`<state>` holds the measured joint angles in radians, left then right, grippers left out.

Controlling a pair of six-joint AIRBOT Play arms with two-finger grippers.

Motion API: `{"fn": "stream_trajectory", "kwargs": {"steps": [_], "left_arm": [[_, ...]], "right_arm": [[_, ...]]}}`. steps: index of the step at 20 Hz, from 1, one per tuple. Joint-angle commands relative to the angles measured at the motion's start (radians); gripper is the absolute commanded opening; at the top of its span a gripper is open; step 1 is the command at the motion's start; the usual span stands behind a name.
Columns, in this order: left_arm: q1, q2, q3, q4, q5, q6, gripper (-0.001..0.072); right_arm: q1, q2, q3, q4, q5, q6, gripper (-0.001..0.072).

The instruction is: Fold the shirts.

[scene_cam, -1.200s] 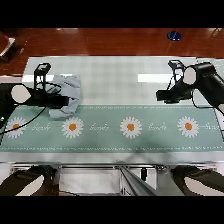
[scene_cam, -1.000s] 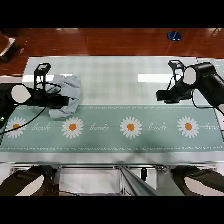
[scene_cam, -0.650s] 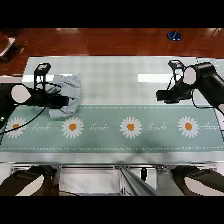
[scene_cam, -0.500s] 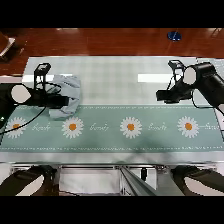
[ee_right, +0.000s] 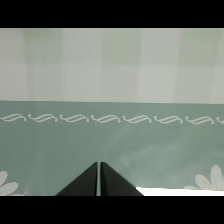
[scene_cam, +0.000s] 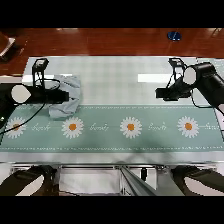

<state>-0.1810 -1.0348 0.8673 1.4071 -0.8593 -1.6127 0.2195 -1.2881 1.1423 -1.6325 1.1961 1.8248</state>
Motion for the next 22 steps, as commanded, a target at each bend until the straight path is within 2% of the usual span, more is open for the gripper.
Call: {"fn": "stream_trajectory", "kwargs": {"steps": [1, 3, 5, 10, 15, 22], "left_arm": [[0.001, 0.000, 0.004, 0.010, 0.172, 0.007, 0.0510], [0.002, 0.001, 0.043, 0.095, 0.190, 0.024, 0.0509], [0.023, -0.005, 0.051, 0.201, 0.245, -0.035, 0.0509], [0.111, -0.139, 0.051, 0.209, 0.209, -0.050, 0.0509], [0.174, -0.286, 0.051, 0.214, 0.208, -0.050, 0.0509], [0.140, -0.393, 0.051, 0.204, 0.167, -0.050, 0.0505]], "right_arm": [[0.000, 0.000, 0.000, -0.001, -0.011, -0.029, 0.0410], [0.003, 0.001, 0.000, 0.000, 0.050, -0.079, 0.0409], [0.016, 0.029, -0.025, -0.005, 0.076, -0.095, 0.0408], [0.101, 0.155, -0.184, 0.003, -0.020, -0.008, 0.0408], [0.183, 0.168, -0.241, 0.003, -0.032, 0.044, 0.0408], [0.201, 0.168, -0.241, 0.015, -0.060, 0.090, 0.0407]]}}
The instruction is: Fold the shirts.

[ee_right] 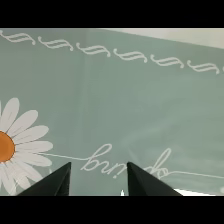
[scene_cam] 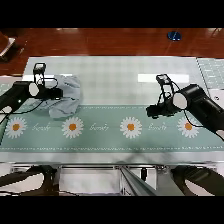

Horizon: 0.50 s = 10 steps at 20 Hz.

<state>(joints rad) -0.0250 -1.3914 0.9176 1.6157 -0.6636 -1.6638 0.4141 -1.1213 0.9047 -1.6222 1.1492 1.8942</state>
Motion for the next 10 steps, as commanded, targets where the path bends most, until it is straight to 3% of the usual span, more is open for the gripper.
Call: {"fn": "stream_trajectory", "kwargs": {"steps": [1, 2, 3, 4, 7, 10], "left_arm": [[-0.026, -0.039, 0.001, -0.005, -0.040, 0.001, 0.0479], [-0.033, -0.041, 0.002, -0.005, -0.061, 0.001, 0.0307], [-0.038, -0.043, 0.003, -0.010, -0.091, 0.002, 0.0087], [-0.038, -0.045, 0.003, -0.017, -0.118, 0.011, 0.0019], [-0.038, -0.039, 0.040, -0.074, -0.255, 0.103, 0.0018], [-0.038, 0.054, 0.114, -0.175, -0.271, 0.108, 0.0018]], "right_arm": [[0.007, 0.001, -0.003, 0.005, -0.013, 0.021, 0.0407], [0.007, 0.001, -0.003, 0.005, -0.013, 0.021, 0.0407], [0.007, 0.002, -0.003, 0.005, -0.013, 0.021, 0.0407], [0.007, 0.002, -0.002, 0.004, -0.013, 0.021, 0.0407], [0.006, 0.035, 0.032, -0.032, 0.000, 0.021, 0.0407], [0.006, 0.128, 0.102, -0.120, 0.015, 0.052, 0.0407]]}}
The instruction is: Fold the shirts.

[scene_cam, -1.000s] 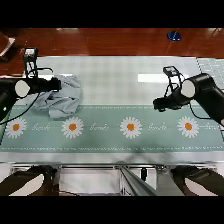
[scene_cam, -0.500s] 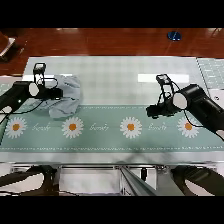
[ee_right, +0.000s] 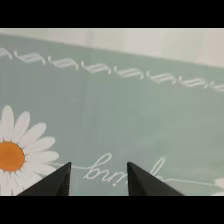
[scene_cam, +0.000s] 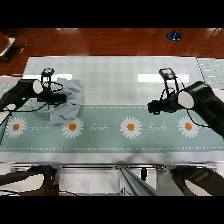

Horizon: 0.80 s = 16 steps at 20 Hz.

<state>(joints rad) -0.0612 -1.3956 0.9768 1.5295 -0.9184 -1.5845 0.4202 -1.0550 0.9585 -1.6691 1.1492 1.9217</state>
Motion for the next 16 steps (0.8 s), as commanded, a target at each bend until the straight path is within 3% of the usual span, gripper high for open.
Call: {"fn": "stream_trajectory", "kwargs": {"steps": [1, 4, 10, 16], "left_arm": [[-0.002, 0.103, 0.084, -0.139, -0.001, 0.029, 0.0018], [-0.002, 0.249, 0.172, -0.295, 0.029, 0.072, 0.0017], [-0.022, 0.481, 0.364, -0.414, 0.027, 0.097, 0.0017], [-0.225, 0.526, 0.578, -0.427, 0.071, 0.088, 0.0017]], "right_arm": [[0.000, 0.100, 0.074, -0.101, 0.027, 0.039, 0.0407], [0.000, 0.210, 0.121, -0.139, 0.061, 0.042, 0.0407], [0.000, 0.386, 0.125, -0.140, 0.108, 0.074, 0.0407], [0.001, 0.461, 0.125, -0.139, 0.111, 0.079, 0.0407]]}}
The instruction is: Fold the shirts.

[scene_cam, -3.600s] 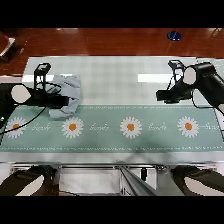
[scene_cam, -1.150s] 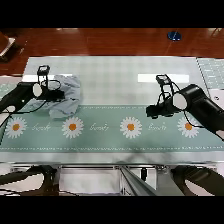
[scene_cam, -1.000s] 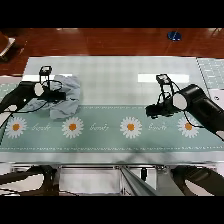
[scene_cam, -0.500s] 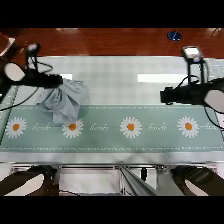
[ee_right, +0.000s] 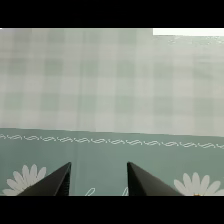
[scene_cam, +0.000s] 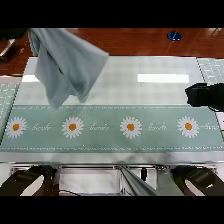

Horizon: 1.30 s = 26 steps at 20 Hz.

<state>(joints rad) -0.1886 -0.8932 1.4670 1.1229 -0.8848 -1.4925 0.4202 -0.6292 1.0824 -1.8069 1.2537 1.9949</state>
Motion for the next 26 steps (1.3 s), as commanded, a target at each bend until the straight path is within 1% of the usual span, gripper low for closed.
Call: {"fn": "stream_trajectory", "kwargs": {"steps": [1, 3, 4, 5, 7, 10, 12, 14, 15, 16, 17, 18, 20, 21, 22, 23, 24, 25, 26], "left_arm": [[-0.157, 0.022, 0.088, -0.021, 0.076, -0.012, 0.0017], [-0.274, 0.009, 0.065, -0.020, 0.130, -0.012, 0.0017], [-0.335, 0.009, 0.021, -0.020, 0.182, -0.014, 0.0017], [-0.388, 0.012, -0.039, -0.019, 0.229, -0.037, 0.0017], [-0.482, 0.018, -0.192, -0.001, 0.294, -0.091, 0.0017], [-0.579, 0.018, -0.463, 0.060, 0.355, -0.227, 0.0017], [-0.593, 0.018, -0.625, 0.067, 0.353, -0.293, 0.0017], [-0.593, 0.014, -0.749, 0.066, 0.325, -0.301, 0.0018], [-0.593, 0.006, -0.791, 0.065, 0.282, -0.301, 0.0023], [-0.593, -0.004, -0.811, 0.066, 0.233, -0.300, 0.0154], [-0.586, -0.016, -0.810, 0.075, 0.170, -0.266, 0.0503], [-0.562, -0.018, -0.793, 0.091, 0.105, -0.219, 0.0507], [-0.444, -0.002, -0.706, 0.177, -0.054, -0.206, 0.0507], [-0.357, 0.016, -0.650, 0.224, -0.126, -0.197, 0.0506], [-0.269, 0.044, -0.611, 0.254, -0.150, -0.179, 0.0506], [-0.167, 0.084, -0.593, 0.269, -0.133, -0.177, 0.0506], [-0.068, 0.116, -0.603, 0.259, -0.098, -0.201, 0.0506], [0.032, 0.133, -0.645, 0.188, -0.060, -0.254, 0.0506], [0.105, 0.126, -0.705, 0.046, -0.047, -0.233, 0.0505]], "right_arm": [[0.001, 0.035, 0.001, -0.002, 0.006, 0.005, 0.0407], [0.000, 0.035, 0.001, -0.002, 0.004, 0.003, 0.0407], [0.000, 0.035, 0.001, -0.006, 0.003, 0.002, 0.0407], [0.000, 0.035, 0.001, -0.011, 0.004, 0.001, 0.0407], [0.000, 0.035, 0.001, -0.014, 0.004, 0.001, 0.0407], [0.000, 0.034, -0.001, -0.029, 0.003, 0.007, 0.0407], [0.000, 0.034, -0.029, -0.055, -0.005, 0.006, 0.0407], [0.000, 0.034, -0.095, -0.058, -0.025, 0.006, 0.0407], [0.000, 0.034, -0.137, -0.047, -0.044, 0.006, 0.0408], [0.000, 0.032, -0.174, -0.036, -0.069, 0.009, 0.0408], [0.000, 0.017, -0.198, -0.043, -0.088, 0.040, 0.0408], [-0.013, -0.008, -0.195, -0.072, -0.093, 0.055, 0.0408], [-0.124, -0.049, -0.139, -0.160, -0.080, 0.043, 0.0408], [-0.228, -0.059, -0.096, -0.183, -0.064, 0.001, 0.0408], [-0.345, -0.060, -0.066, -0.188, -0.056, -0.041, 0.0408], [-0.483, -0.053, -0.054, -0.185, -0.047, -0.083, 0.0408], [-0.612, -0.048, -0.060, -0.166, -0.030, -0.110, 0.0408], [-0.748, -0.045, -0.087, -0.100, -0.016, -0.131, 0.0408], [-0.862, -0.043, -0.134, 0.014, -0.020, -0.179, 0.0407]]}}
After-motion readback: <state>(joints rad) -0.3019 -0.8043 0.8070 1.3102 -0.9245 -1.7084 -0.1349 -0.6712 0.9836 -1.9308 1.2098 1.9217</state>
